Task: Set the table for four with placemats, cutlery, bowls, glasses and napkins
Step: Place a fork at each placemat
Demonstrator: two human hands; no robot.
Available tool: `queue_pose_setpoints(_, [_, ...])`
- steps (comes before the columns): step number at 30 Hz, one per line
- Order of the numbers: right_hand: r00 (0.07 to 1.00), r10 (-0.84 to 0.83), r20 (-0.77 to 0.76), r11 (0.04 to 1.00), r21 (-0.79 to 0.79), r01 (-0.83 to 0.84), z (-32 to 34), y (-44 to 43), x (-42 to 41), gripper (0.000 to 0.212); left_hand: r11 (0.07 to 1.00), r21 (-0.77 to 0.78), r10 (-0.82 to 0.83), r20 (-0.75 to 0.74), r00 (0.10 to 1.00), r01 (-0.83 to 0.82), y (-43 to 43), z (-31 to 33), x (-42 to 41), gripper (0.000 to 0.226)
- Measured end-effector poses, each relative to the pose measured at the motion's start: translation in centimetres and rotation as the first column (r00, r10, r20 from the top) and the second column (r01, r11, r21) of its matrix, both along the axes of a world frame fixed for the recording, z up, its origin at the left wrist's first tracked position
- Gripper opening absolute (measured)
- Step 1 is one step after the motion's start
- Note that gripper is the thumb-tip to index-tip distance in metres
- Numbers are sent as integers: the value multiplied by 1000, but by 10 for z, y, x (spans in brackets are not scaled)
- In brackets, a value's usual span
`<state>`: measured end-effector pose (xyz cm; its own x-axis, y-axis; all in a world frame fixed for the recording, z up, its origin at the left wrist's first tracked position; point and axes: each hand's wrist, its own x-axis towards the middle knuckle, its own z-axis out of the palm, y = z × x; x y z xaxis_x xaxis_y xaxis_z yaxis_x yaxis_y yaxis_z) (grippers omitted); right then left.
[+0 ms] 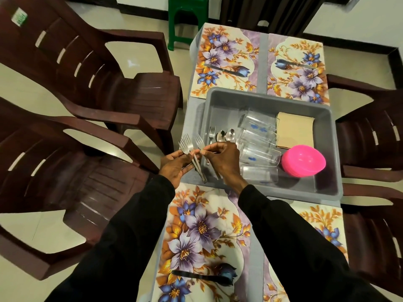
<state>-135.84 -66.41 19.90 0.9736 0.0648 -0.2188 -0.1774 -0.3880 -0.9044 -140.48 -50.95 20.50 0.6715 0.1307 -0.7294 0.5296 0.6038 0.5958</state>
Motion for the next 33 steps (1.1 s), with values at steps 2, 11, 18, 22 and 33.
queue_pose_setpoints(2, [999,35,27,999,-23,-35,1,3,-5,14,1000,11,4,-5,1000,-4,0,1,-1,15])
queue_pose_setpoints(11, [978,179,111,982,-79,-171,6,10,-10,14,1000,-10,11,-40,999,-11,4,6,0,20])
queue_pose_setpoints(18, [977,188,98,980,-80,-181,1,10,-5,13,1000,-4,1,-64,998,-1,12,11,4,11])
queue_pose_setpoints(22, [1000,0,8,982,-190,1,-27,-6,21,5,999,-42,16,-44,999,-18,21,11,-1,8])
queue_pose_setpoints(33, [931,-299,-209,895,-399,198,-64,31,57,7,999,-41,18,-69,997,-20,51,3,-21,27])
